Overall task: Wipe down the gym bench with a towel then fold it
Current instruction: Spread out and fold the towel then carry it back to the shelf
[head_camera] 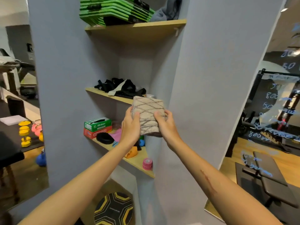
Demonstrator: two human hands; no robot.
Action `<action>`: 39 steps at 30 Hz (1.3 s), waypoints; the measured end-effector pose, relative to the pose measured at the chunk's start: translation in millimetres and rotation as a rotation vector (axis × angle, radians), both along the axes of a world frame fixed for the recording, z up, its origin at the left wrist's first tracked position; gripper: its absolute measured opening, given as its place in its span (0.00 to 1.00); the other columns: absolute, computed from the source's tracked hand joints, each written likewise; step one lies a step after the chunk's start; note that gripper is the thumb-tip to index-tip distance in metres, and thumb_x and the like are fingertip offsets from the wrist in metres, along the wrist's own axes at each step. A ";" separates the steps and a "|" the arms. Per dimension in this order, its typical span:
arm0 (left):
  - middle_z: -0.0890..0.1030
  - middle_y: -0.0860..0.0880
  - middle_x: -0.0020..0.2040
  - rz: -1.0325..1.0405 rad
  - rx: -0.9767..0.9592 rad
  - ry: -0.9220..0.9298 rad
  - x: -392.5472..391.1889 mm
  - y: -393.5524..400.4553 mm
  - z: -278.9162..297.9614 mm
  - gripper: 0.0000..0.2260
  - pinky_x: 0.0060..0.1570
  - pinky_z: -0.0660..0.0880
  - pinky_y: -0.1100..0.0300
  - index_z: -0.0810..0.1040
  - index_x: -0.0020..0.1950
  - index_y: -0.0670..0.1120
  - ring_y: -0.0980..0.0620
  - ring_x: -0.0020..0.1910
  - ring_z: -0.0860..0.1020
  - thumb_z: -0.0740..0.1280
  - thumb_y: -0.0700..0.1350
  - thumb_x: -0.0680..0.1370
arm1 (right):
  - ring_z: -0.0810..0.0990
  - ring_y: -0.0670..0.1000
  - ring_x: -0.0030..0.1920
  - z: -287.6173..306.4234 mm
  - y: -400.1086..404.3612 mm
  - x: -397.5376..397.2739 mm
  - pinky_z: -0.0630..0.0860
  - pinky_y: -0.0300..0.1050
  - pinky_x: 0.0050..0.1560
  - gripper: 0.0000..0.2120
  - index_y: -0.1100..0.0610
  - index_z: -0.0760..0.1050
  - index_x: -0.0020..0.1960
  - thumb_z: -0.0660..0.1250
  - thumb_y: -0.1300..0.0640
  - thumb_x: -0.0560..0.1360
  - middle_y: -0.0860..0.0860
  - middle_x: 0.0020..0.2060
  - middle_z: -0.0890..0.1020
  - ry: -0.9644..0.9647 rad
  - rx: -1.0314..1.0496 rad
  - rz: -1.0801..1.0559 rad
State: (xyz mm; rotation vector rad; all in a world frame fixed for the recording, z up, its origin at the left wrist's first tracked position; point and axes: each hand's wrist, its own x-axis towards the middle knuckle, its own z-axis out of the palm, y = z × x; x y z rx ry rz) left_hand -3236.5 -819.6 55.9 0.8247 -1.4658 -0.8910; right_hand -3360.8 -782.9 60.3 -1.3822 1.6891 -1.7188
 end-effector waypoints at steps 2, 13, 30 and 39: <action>0.75 0.49 0.63 0.038 0.008 0.028 -21.6 -18.6 2.2 0.19 0.55 0.66 0.61 0.63 0.75 0.49 0.55 0.57 0.71 0.54 0.50 0.84 | 0.75 0.50 0.66 7.4 -17.6 -17.1 0.71 0.51 0.69 0.37 0.51 0.61 0.74 0.66 0.36 0.72 0.52 0.69 0.73 0.105 0.040 0.002; 0.73 0.42 0.69 0.149 0.118 0.110 -116.3 -116.0 -1.7 0.22 0.62 0.69 0.50 0.55 0.78 0.49 0.42 0.65 0.72 0.52 0.51 0.83 | 0.68 0.53 0.69 26.6 -124.3 -88.2 0.60 0.36 0.64 0.19 0.55 0.72 0.71 0.61 0.53 0.82 0.57 0.64 0.73 0.537 0.076 -0.063; 0.78 0.44 0.55 0.016 0.199 -0.008 -164.0 -233.1 -16.6 0.20 0.50 0.73 0.53 0.61 0.68 0.48 0.42 0.53 0.78 0.64 0.49 0.79 | 0.77 0.56 0.64 37.5 -278.5 -144.2 0.72 0.44 0.65 0.18 0.50 0.80 0.64 0.63 0.62 0.77 0.56 0.61 0.81 0.721 0.339 -0.112; 0.82 0.46 0.34 0.030 0.102 -0.024 -165.5 -268.6 -15.9 0.13 0.34 0.75 0.67 0.69 0.58 0.46 0.55 0.29 0.81 0.69 0.41 0.77 | 0.79 0.61 0.55 26.7 -303.4 -143.3 0.68 0.52 0.53 0.14 0.51 0.81 0.53 0.57 0.50 0.82 0.55 0.50 0.83 1.060 0.135 -0.357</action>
